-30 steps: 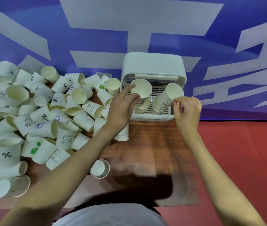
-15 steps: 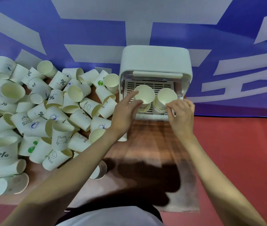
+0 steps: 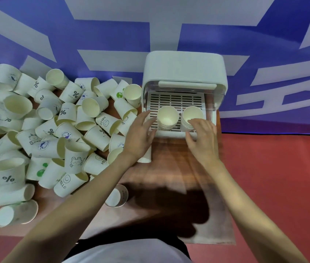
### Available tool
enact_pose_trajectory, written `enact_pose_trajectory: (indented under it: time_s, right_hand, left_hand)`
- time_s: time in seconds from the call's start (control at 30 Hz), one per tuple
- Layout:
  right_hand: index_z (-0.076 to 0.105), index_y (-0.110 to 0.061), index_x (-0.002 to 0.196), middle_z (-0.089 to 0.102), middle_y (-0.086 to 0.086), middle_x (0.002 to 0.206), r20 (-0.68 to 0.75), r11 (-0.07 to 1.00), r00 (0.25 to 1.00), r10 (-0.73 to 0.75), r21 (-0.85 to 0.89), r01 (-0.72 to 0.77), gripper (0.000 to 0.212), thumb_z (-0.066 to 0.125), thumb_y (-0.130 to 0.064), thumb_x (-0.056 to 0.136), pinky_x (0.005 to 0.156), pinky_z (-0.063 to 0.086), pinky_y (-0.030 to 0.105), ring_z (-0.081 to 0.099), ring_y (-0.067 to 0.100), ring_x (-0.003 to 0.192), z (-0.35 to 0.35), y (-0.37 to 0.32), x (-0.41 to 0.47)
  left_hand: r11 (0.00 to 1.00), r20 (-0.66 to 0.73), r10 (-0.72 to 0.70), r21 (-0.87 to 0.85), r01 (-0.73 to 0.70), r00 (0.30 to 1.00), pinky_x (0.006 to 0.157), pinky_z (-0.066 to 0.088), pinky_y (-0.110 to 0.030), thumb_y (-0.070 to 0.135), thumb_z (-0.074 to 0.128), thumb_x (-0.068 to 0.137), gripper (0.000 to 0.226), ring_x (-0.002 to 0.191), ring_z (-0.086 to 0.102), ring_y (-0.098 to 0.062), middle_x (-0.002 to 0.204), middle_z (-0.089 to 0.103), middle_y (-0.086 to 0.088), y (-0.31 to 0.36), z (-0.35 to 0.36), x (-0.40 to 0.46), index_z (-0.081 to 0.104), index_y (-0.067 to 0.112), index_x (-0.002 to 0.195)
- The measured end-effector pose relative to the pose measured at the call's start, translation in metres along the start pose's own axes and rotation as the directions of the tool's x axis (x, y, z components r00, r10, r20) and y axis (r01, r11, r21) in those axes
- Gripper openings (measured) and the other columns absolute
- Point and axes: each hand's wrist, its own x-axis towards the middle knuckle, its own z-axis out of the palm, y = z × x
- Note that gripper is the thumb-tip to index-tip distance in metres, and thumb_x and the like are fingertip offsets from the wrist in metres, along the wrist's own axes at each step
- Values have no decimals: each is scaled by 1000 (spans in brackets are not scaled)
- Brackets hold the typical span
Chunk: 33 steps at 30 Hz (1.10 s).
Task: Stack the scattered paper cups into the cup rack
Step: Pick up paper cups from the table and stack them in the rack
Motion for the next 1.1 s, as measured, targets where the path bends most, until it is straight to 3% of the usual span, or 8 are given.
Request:
enact_pose_trajectory:
  time_s: [0.17, 0.3, 0.43, 0.6, 0.73, 0.9, 1.1]
  right_hand:
    - [58, -10, 123, 60, 7, 119, 191, 999, 981, -23, 33, 16, 35, 61, -20, 90, 105, 36, 39, 52, 25, 114, 20, -38, -30]
    - [40, -15, 141, 48, 3, 134, 452, 1000, 892, -10, -15, 19, 58, 61, -29, 89, 105, 35, 38, 47, 23, 123, 48, -60, -48]
    - [20, -20, 150, 44, 6, 133, 577, 994, 816, 34, -108, 35, 73, 58, -35, 89, 100, 41, 40, 50, 26, 116, 73, -74, -56]
    - [20, -26, 149, 45, 9, 122, 591, 984, 803, 84, -177, 28, 68, 56, -31, 92, 89, 46, 40, 54, 28, 103, 88, -83, -53]
    - [30, -25, 146, 47, 8, 123, 559, 983, 822, 105, -186, 1, 56, 52, -24, 94, 85, 48, 40, 56, 28, 103, 87, -87, -49]
    - [48, -17, 134, 50, 6, 122, 476, 986, 871, 122, -157, -52, 39, 47, -17, 95, 76, 49, 38, 57, 28, 99, 77, -87, -51]
    - [67, -13, 109, 62, 6, 102, 326, 983, 929, 175, -14, -180, 24, 48, -22, 97, 71, 49, 38, 61, 28, 90, 45, -71, -61]
  left_hand:
    - [995, 19, -94, 29, 93, 995, 93, 43, -38, 15, 66, 85, 30, 115, 54, -31, 122, 59, -14, -40, -35, -32, 64, 5, 113]
    - [990, 154, -137, 67, 128, 978, 95, 43, -38, 19, 69, 82, 42, 115, 53, -30, 124, 57, -13, -64, -55, -61, 58, 4, 120]
    - [987, 251, -141, 111, 116, 958, 93, 44, -37, 34, 74, 77, 61, 118, 51, -28, 128, 55, -11, -71, -60, -82, 53, 7, 127]
    - [987, 367, -143, 122, 105, 919, 99, 42, -41, 44, 78, 68, 83, 123, 46, -27, 135, 49, -7, -71, -53, -91, 44, 12, 137]
    - [985, 404, -118, 166, 55, 907, 98, 41, -40, 38, 78, 68, 85, 122, 45, -27, 137, 47, -7, -73, -48, -93, 40, 14, 139]
    - [989, 351, -74, 143, 24, 934, 95, 43, -36, 31, 75, 73, 74, 119, 48, -27, 135, 49, -8, -74, -44, -98, 43, 12, 137]
    - [999, 275, -44, -9, 48, 961, 101, 39, -34, 28, 77, 74, 70, 121, 47, -28, 132, 51, -11, -68, -51, -101, 47, 7, 134]
